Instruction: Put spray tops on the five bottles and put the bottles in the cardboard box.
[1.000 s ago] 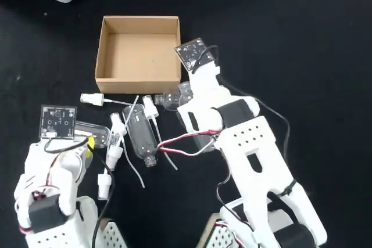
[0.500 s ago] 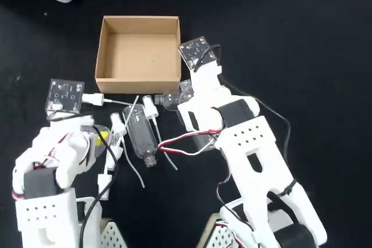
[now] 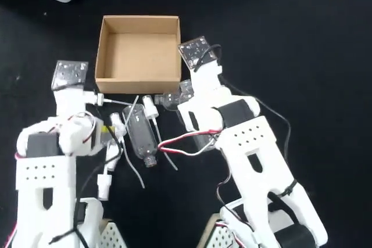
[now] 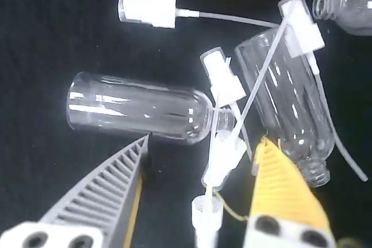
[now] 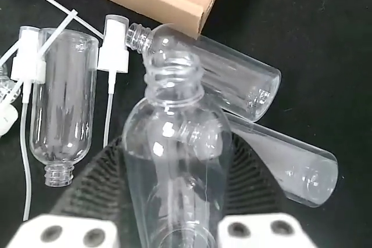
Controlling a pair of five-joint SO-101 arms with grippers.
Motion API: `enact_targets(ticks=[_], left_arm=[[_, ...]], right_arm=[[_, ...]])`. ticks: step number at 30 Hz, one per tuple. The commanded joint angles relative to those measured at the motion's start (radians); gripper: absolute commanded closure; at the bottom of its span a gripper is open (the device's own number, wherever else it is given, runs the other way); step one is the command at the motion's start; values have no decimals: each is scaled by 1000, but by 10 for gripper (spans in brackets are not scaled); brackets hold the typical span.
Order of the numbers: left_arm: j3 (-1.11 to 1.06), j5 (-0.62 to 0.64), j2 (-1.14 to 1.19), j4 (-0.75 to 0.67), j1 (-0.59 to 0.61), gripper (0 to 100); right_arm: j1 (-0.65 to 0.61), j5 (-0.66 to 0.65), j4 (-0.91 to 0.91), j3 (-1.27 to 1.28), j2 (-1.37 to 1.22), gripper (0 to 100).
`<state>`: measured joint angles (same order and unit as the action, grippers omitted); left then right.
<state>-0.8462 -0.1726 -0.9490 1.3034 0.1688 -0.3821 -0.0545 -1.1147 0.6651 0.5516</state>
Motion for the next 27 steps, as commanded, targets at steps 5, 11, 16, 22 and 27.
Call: enact_targets(ticks=[5,11,16,22,27], left_arm=[[202,126,170,-14,-13,734],[278,279,290,-12,-8,734],[326,450,387,-12,-7,734],[344,508,439,-14,-7,734],[348,606,446,-23,-7,734]], right_arm=[[25,8,25,-7,42,949],[25,8,34,-7,39,949],[25,8,37,-5,38,949],[25,8,37,-5,38,949],[25,5,37,-5,38,949]])
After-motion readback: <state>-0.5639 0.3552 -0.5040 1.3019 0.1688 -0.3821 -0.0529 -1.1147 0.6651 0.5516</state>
